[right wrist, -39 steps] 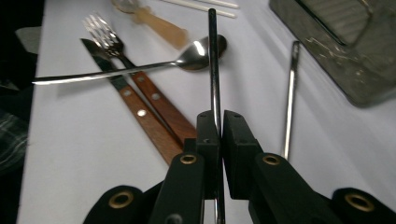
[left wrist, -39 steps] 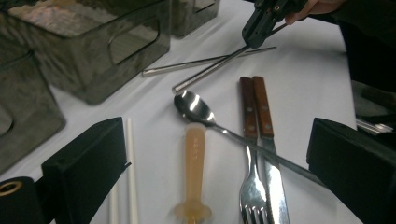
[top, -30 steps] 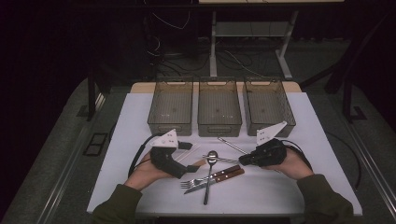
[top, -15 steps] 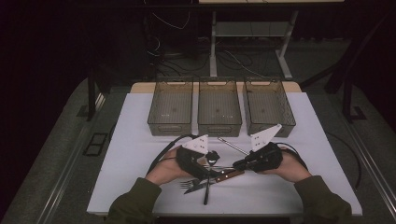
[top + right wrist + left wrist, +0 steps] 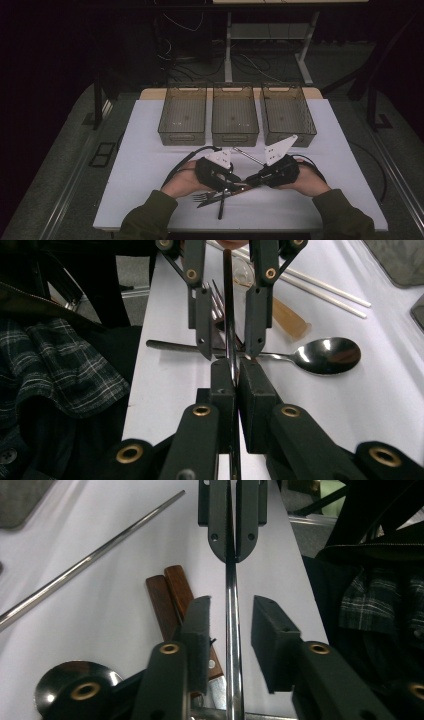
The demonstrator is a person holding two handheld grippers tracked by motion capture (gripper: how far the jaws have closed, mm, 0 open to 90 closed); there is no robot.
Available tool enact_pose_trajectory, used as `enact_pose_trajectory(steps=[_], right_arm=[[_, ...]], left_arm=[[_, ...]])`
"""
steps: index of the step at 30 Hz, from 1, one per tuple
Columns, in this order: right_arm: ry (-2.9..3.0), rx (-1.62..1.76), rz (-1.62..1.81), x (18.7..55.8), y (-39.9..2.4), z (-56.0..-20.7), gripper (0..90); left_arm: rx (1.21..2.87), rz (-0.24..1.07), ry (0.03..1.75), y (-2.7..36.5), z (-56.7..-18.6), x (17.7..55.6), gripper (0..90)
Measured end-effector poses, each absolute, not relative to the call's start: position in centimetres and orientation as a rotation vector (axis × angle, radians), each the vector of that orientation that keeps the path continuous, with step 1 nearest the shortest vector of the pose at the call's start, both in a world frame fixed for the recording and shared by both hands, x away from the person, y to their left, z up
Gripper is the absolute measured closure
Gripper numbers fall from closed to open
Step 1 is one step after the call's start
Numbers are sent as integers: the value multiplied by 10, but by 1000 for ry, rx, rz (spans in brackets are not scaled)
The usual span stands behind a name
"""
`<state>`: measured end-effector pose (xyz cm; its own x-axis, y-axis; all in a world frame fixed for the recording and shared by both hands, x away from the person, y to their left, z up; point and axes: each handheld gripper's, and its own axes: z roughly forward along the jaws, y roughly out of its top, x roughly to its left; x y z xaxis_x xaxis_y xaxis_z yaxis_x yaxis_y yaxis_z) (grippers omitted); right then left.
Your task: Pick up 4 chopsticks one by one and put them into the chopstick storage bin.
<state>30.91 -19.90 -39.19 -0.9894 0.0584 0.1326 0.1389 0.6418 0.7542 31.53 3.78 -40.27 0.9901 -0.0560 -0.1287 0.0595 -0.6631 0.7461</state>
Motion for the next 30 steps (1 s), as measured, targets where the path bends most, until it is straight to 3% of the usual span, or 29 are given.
enact_pose_trajectory(steps=[8,16,18,24,30], right_arm=[[-2760,-145,-1281,309,-198,-391,860],[-2760,-119,-1300,307,-197,-391,837],[-2752,-150,-1351,308,-200,-388,727],[-2737,-333,-1476,308,-220,-378,531],[-2770,-523,-1497,306,-240,-385,390]], left_arm=[[2306,-191,-18,36,-405,315,818],[2309,-204,10,38,-405,318,837],[2314,-194,30,41,-406,319,837],[2293,-137,153,65,-403,327,838],[2217,-72,263,93,-392,332,840]])
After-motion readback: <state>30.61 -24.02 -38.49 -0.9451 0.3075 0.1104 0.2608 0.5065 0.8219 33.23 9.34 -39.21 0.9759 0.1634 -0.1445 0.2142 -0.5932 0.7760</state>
